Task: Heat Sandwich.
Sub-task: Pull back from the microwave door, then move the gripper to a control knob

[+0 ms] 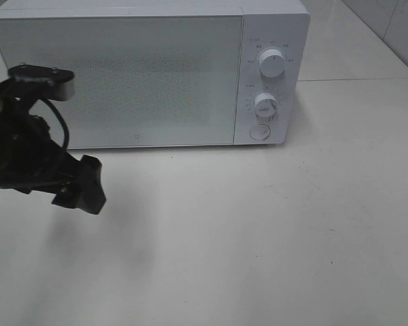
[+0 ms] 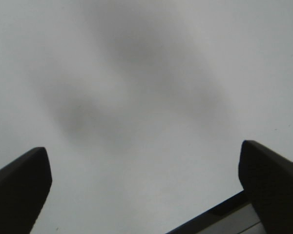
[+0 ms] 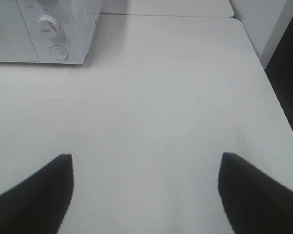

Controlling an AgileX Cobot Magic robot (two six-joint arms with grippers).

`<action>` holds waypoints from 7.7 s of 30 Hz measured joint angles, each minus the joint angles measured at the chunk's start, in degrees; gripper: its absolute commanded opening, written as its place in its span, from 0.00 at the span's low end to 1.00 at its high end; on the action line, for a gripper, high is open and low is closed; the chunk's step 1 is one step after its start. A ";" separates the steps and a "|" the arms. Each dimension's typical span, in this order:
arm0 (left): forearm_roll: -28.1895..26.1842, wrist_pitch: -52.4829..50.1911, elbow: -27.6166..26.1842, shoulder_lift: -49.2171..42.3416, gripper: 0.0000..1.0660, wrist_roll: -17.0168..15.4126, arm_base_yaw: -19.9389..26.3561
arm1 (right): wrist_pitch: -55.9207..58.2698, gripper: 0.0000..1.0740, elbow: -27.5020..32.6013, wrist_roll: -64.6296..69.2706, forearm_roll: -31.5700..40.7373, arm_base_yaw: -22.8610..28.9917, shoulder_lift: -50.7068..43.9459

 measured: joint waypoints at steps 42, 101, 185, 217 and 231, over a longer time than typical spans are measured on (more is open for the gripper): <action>-1.09 23.95 12.66 -46.87 0.91 2.52 33.29 | 0.00 0.69 0.00 0.00 0.00 0.00 0.00; -1.03 21.54 21.03 -86.69 0.91 5.90 33.29 | 0.00 0.69 0.00 0.00 0.00 0.00 0.00; -1.03 21.54 21.03 -86.69 0.91 5.90 33.29 | -72.88 0.71 0.80 0.69 6.19 5.33 67.61; -1.03 21.54 21.03 -86.69 0.91 5.90 33.29 | -112.93 0.71 -1.32 -28.65 54.03 32.72 95.74; -1.03 21.54 21.03 -86.69 0.91 5.90 33.29 | -116.25 0.71 -6.93 -25.61 54.09 32.72 103.82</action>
